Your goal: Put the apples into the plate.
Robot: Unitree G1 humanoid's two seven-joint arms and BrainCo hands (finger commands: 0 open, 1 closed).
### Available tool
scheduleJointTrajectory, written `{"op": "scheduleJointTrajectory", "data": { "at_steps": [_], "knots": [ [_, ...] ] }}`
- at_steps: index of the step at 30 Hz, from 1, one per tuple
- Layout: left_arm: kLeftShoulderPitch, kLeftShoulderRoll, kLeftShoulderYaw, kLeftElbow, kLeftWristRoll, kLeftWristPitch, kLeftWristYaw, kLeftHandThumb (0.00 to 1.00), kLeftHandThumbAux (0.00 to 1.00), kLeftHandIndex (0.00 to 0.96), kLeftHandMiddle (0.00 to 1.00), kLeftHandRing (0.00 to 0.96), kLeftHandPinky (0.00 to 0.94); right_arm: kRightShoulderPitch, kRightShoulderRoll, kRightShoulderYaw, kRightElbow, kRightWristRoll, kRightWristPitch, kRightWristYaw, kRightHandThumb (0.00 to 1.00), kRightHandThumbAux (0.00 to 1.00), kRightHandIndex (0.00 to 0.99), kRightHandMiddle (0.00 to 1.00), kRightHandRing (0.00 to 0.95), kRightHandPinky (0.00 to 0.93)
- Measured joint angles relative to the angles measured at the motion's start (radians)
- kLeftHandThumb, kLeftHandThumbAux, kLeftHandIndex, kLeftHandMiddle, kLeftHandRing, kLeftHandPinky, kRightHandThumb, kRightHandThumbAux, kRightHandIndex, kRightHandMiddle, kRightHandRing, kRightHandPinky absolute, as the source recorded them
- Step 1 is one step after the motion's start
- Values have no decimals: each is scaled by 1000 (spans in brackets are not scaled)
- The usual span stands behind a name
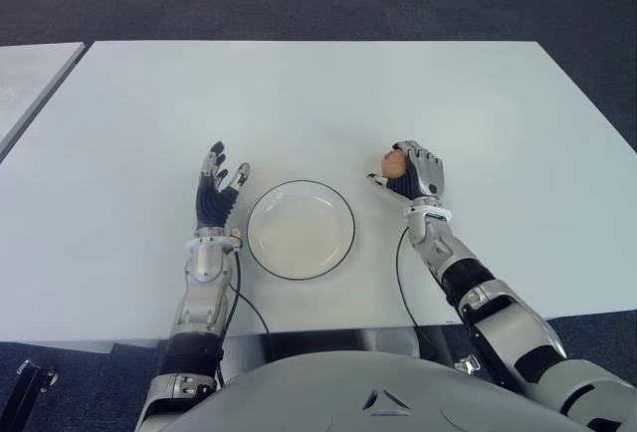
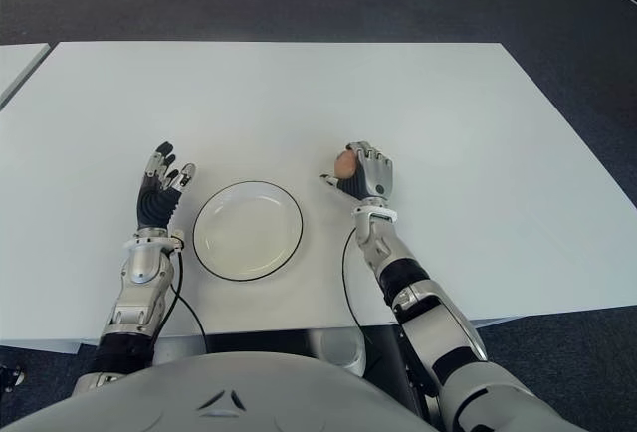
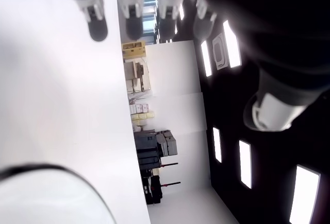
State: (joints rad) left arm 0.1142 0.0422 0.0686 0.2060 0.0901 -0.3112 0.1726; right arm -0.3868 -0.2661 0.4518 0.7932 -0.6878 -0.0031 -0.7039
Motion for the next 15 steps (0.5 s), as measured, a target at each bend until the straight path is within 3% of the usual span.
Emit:
{"op": "scheduleJointTrajectory", "data": {
  "at_steps": [5,11,13,15],
  "knots": [
    [6,0,1,-8,6,-2,9,0,538,0,0,0,6,16,-4,-3,-8,0,-19,-19,146,571,327,359,442,550],
    [16,0,3,-8,10,-5,20,0,549,0,0,0,4,33,-12,-4,-5,0,-72,-52,323,580,342,402,492,597],
    [17,0,3,-8,10,-7,22,0,552,0,0,0,1,34,-14,-5,-3,0,-80,-56,552,652,392,493,563,653],
    [18,0,4,-8,10,-9,24,0,555,0,0,0,0,34,-14,-6,-2,0,-85,-58,633,675,413,537,603,686]
  ]
}}
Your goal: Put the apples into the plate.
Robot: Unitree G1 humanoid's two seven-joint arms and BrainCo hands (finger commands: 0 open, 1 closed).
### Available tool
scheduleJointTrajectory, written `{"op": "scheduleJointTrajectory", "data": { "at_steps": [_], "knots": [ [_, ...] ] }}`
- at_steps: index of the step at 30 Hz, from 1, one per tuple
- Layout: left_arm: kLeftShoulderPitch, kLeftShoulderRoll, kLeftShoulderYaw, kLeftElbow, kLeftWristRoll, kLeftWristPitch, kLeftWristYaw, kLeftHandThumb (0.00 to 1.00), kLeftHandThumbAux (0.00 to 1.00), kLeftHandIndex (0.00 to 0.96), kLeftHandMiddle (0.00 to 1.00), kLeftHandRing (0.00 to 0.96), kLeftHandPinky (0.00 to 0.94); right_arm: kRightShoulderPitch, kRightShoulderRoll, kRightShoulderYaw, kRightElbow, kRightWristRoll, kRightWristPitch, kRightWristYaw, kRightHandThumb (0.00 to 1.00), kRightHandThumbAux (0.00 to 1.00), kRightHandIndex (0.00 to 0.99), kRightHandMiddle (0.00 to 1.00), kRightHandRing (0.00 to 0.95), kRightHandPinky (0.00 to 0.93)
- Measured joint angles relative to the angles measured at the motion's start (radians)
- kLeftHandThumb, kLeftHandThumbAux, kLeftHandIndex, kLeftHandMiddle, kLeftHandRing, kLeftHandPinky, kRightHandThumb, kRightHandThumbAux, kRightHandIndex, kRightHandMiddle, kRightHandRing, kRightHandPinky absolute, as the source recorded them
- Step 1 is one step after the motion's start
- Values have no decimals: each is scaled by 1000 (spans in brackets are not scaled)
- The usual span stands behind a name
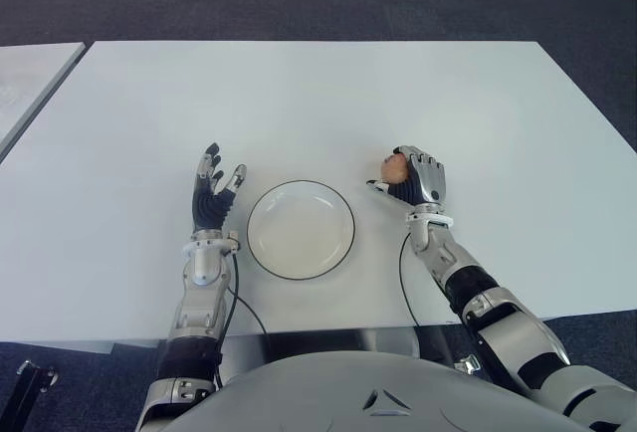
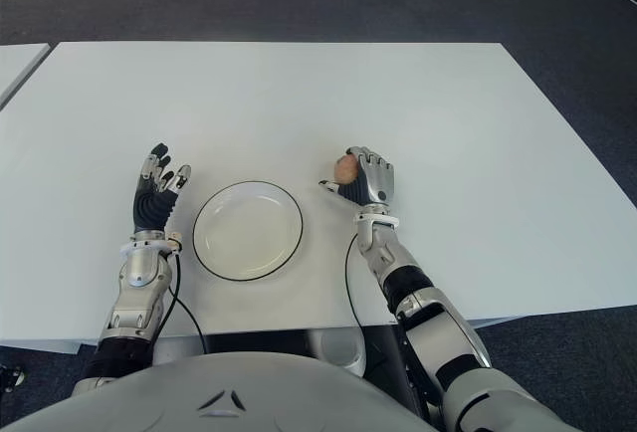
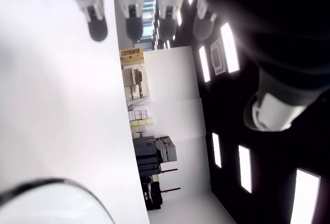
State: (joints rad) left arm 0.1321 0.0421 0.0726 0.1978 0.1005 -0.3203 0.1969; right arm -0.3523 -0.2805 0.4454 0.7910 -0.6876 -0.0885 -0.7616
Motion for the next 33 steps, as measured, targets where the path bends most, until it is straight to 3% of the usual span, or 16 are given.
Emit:
{"op": "scheduleJointTrajectory", "data": {
  "at_steps": [3,7,19,33],
  "knots": [
    [0,0,1,0,1,-1,3,0,558,0,0,0,0,1,0,-2,1,0,-7,-2,776,671,423,501,658,722],
    [2,0,1,-1,2,-2,5,0,562,0,0,0,3,5,-3,-5,1,3,-28,-3,837,670,420,500,708,736],
    [3,0,7,-1,4,-11,7,0,568,0,0,0,13,23,-7,-30,-2,8,-98,4,858,672,413,538,859,865],
    [6,0,22,-3,11,-18,7,0,564,0,0,0,15,33,-27,-16,-42,-24,-96,48,857,673,417,539,902,873]
  ]
}}
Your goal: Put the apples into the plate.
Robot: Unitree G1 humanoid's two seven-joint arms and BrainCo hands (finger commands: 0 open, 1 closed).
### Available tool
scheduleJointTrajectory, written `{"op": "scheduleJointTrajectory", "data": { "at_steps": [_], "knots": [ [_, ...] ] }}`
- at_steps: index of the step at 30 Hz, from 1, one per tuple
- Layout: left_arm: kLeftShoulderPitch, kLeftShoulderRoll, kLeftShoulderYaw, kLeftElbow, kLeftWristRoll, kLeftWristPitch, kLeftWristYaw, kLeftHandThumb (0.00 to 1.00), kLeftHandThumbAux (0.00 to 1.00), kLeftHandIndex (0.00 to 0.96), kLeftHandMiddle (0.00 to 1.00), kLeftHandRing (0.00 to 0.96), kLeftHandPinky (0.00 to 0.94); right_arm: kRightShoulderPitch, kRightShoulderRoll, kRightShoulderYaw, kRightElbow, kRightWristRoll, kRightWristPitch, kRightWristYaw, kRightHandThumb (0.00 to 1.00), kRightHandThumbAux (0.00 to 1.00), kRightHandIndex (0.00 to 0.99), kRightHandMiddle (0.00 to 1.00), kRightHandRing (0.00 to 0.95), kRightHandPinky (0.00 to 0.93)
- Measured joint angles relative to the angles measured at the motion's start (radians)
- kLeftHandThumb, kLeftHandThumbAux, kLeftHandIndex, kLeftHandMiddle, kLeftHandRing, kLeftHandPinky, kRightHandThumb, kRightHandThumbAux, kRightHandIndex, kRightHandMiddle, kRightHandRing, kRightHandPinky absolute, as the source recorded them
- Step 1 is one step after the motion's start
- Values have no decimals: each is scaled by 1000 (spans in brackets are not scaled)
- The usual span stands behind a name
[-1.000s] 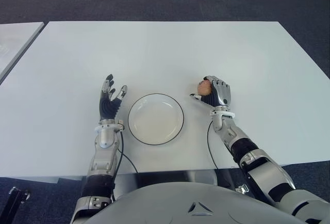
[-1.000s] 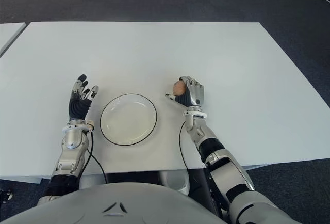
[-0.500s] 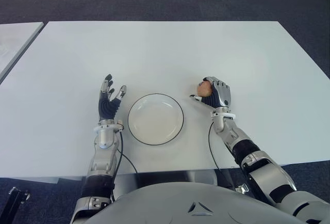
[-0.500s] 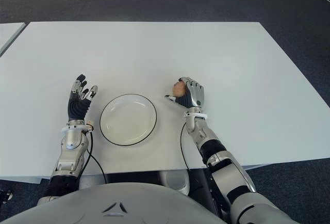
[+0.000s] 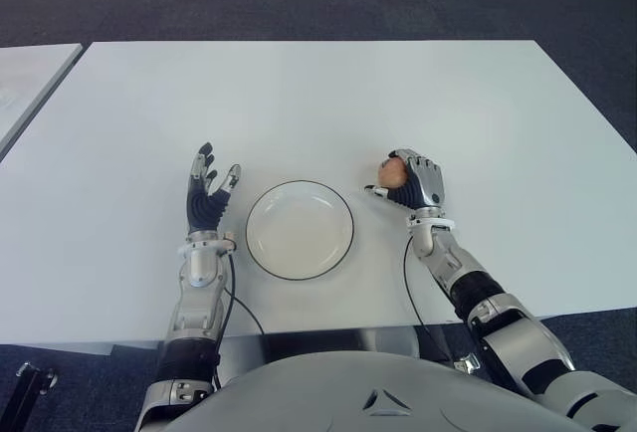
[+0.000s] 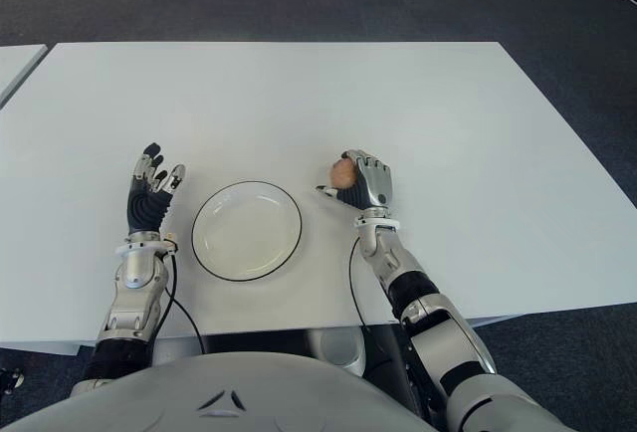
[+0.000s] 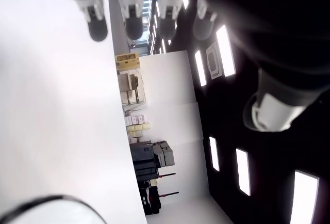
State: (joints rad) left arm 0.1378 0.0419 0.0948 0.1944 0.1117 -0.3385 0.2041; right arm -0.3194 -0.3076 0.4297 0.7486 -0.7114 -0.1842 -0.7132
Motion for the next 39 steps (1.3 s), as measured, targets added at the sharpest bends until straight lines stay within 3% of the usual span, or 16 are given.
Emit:
{"op": "scheduleJointTrajectory", "data": {
  "at_steps": [6,7,9,13,21,39],
  "knots": [
    [1,-2,2,-1,4,0,0,0,567,0,3,0,21,2,-5,5,-20,-11,21,25,857,673,418,539,909,878],
    [2,-2,2,-2,4,0,0,0,567,0,3,0,19,2,-4,4,-23,-11,27,25,814,687,425,703,920,889],
    [3,-3,3,-3,4,0,0,0,567,0,2,0,18,4,2,2,-26,-11,38,20,776,700,430,847,930,900],
    [5,-5,4,-10,5,0,0,0,564,0,1,0,13,11,17,-5,-37,-11,58,-14,743,711,435,966,946,913],
    [5,-5,5,-17,7,0,0,0,566,0,0,0,19,24,40,-17,-35,-10,61,-61,733,714,436,996,953,915],
    [5,-7,5,-18,11,1,5,0,562,0,1,0,17,8,61,-29,-7,-8,48,-70,734,715,435,998,952,909]
  ]
}}
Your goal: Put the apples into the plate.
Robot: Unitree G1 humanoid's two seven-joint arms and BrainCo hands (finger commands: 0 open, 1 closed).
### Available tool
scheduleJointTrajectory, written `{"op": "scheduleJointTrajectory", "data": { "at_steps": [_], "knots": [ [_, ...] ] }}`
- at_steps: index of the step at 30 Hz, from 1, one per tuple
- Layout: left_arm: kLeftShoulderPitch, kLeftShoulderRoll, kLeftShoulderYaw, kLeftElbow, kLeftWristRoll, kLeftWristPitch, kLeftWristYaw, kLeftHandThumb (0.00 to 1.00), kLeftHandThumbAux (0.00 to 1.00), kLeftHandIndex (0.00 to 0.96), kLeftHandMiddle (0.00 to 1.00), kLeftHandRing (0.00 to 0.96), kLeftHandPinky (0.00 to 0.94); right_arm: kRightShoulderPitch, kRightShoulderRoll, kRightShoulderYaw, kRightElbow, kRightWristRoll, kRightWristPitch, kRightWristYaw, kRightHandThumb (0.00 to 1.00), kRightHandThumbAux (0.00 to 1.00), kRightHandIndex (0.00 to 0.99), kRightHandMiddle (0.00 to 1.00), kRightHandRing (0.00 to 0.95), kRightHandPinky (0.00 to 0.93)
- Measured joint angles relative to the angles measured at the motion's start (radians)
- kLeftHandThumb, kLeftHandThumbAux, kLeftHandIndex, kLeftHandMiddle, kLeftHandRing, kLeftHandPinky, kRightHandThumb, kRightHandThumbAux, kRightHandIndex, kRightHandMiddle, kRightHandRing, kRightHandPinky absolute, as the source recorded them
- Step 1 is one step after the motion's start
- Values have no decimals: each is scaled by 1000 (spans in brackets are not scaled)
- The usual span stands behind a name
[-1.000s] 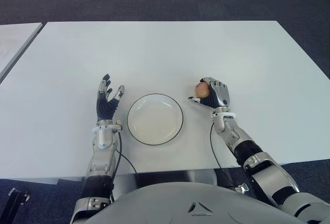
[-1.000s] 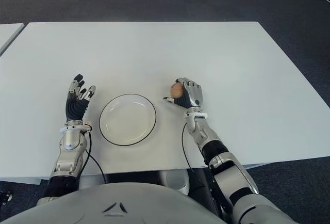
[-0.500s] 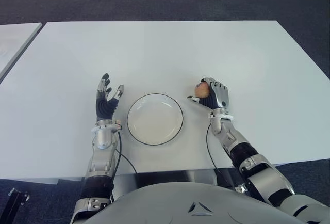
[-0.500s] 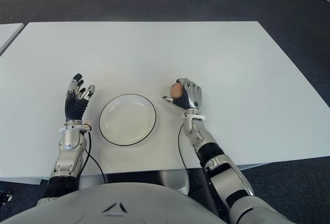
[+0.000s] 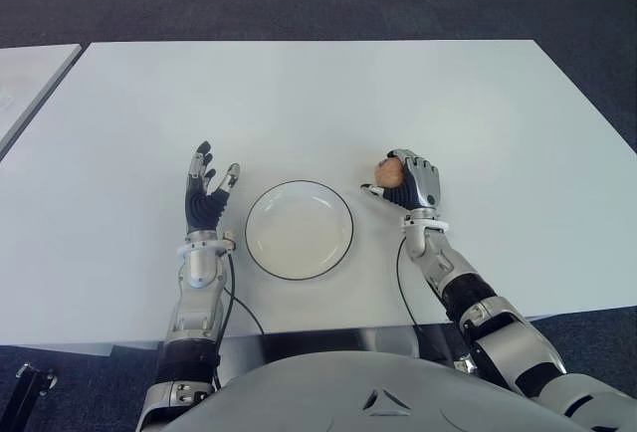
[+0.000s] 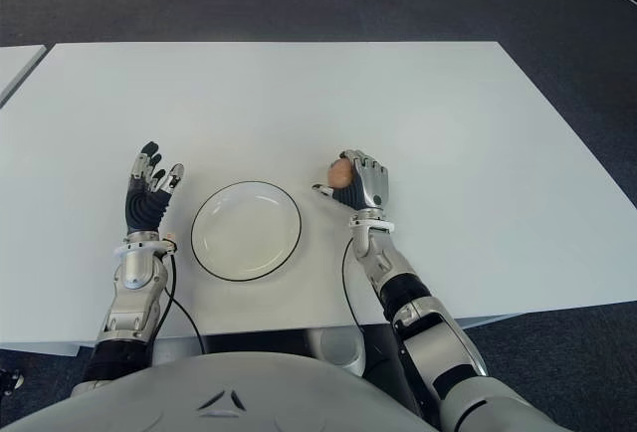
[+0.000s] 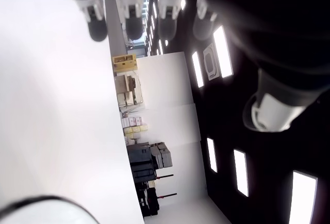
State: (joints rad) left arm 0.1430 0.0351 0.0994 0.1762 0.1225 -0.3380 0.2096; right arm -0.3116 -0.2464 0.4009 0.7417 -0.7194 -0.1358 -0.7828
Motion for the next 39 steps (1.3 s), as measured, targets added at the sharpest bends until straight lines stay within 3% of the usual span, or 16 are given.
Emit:
{"op": "scheduleJointTrajectory", "data": {
  "at_steps": [8,15,20,31,39],
  "knots": [
    [0,-1,-1,0,1,0,0,0,559,0,0,0,13,-46,35,-57,10,66,-58,3,735,715,435,998,947,905],
    [-1,-5,0,0,1,0,0,0,562,0,0,0,12,-70,42,-141,-80,165,-117,31,739,713,436,997,931,896],
    [-1,-5,0,0,1,1,0,0,571,0,0,0,11,-52,75,-195,-178,232,-130,59,742,711,437,986,923,889],
    [-2,-8,-1,1,2,1,0,0,573,0,0,0,9,-43,164,-310,-288,416,-127,192,744,710,438,977,921,895],
    [-2,-9,0,1,2,0,0,0,562,0,0,0,15,-52,192,-366,-307,497,-146,274,743,711,438,982,922,901]
  ]
}}
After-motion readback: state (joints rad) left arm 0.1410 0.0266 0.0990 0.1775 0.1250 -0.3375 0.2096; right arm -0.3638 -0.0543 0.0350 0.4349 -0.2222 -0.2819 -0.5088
